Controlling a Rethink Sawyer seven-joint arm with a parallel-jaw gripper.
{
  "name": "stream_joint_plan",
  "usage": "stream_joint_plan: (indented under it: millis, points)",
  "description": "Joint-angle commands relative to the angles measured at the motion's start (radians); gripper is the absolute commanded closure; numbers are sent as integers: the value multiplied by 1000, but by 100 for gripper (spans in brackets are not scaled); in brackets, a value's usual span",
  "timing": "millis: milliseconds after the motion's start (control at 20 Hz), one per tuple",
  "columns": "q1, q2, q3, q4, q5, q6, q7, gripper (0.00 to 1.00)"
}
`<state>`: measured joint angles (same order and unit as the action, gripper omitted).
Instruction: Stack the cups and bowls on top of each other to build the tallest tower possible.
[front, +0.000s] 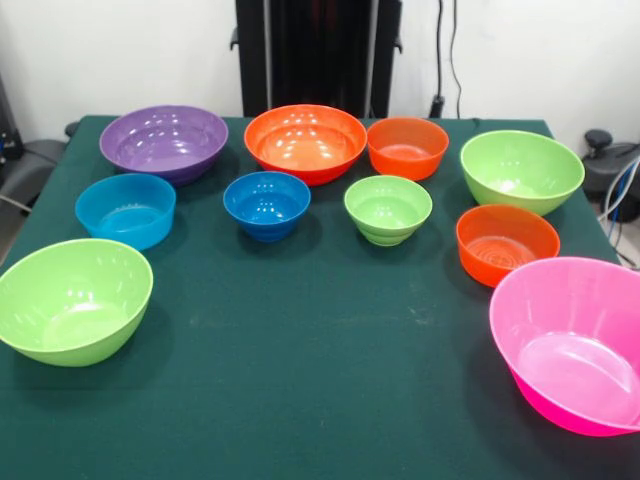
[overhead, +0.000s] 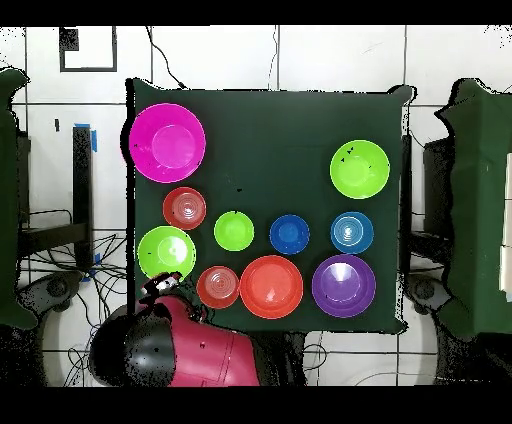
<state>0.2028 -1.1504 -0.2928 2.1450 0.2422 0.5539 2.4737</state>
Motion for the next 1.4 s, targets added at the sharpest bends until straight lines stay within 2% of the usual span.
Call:
stream_joint_plan:
  millis: [50, 250, 400, 650, 950, 1400]
  points:
    - [-32, 131, 55, 52, -50, -142, 94, 0]
    - [-75, 168, 77, 72, -66, -181, 44, 0]
    - [-79, 196, 76, 72, -80, -204, 37, 0]
    - [-64, 271, 50, 70, -110, -291, 69, 0]
    - [-98, 369, 55, 94, -131, -447, 93, 0]
    - [-147, 490, 76, 105, -145, -587, 104, 0]
